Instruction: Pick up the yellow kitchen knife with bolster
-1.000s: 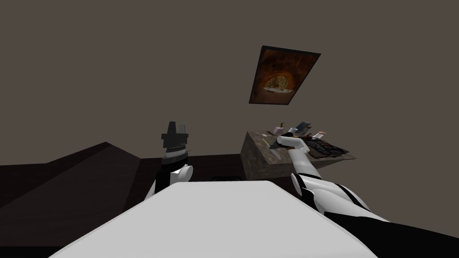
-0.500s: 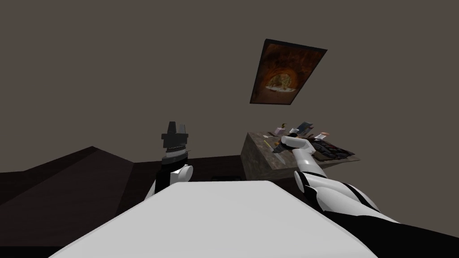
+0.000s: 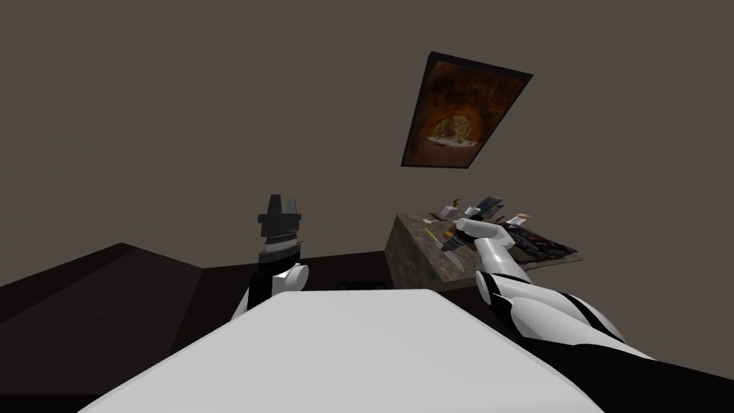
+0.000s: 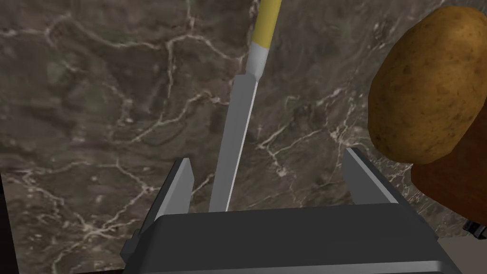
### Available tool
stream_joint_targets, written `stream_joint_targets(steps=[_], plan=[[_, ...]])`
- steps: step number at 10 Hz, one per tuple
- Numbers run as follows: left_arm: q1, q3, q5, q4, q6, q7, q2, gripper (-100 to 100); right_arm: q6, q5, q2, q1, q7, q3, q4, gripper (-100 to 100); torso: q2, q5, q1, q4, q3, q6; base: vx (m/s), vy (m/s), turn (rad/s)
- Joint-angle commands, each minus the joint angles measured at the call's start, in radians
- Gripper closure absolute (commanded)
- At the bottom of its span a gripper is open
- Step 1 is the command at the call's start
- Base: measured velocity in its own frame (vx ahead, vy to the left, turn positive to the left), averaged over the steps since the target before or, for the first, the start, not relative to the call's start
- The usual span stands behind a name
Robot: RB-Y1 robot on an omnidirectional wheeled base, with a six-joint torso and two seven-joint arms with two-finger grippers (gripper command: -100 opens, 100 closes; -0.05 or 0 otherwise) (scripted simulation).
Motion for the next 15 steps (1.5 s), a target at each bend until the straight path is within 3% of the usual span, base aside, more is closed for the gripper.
stream_joint_targets(steps=[1,4,6,10,12,13,14,15], plan=[[0.0,0.0,0.0,0.0,0.0,0.0,0.0,0,0.05,-0.011,-0.023,-0.001,-0.016,-0.019,0.044,-100,0.0,0.0,0.0,0.0,0.0,0.0,0.13,0.034,-0.05],[0.0,0.0,0.0,0.0,0.0,0.0,0.0,0,0.103,-0.018,-0.042,-0.006,-0.025,-0.033,0.087,-100,-0.002,0.0,0.002,0.0,-0.001,0.0,0.12,0.036,-0.036],[0.0,0.0,0.0,0.0,0.0,0.0,0.0,0,0.165,-0.032,-0.074,-0.01,-0.041,-0.056,0.152,-100,-0.002,0.0,0.001,0.0,-0.001,0.0,0.154,0.041,-0.053],[0.0,0.0,0.0,0.0,0.0,0.0,0.0,0,0.242,-0.045,-0.108,-0.01,-0.055,-0.081,0.24,-100,-0.003,0.0,0.0,-0.001,-0.002,0.0,0.138,0.017,-0.032],[0.0,0.0,0.0,0.0,0.0,0.0,0.0,0,0.243,-0.044,-0.109,-0.014,-0.058,-0.08,0.247,-100,-0.002,0.0,0.0,-0.001,-0.001,0.0,0.089,0.008,-0.014],[0.0,0.0,0.0,0.0,0.0,0.0,0.0,0,0.246,-0.044,-0.109,-0.014,-0.059,-0.08,0.25,0,0.002,0.0,-0.001,0.0,0.001,0.0,0.01,0.001,0.003],[0.0,0.0,0.0,0.0,0.0,0.0,0.0,0,0.222,-0.039,-0.106,-0.005,-0.024,-0.09,0.266,-100,0.005,0.0,-0.001,0.001,0.003,0.0,0.053,0.024,-0.119],[0.0,0.0,0.0,0.0,0.0,0.0,0.0,0,0.214,-0.038,-0.105,-0.002,-0.012,-0.093,0.272,-100,0.004,0.0,0.0,0.001,0.002,0.001,0.091,0.045,-0.132]])
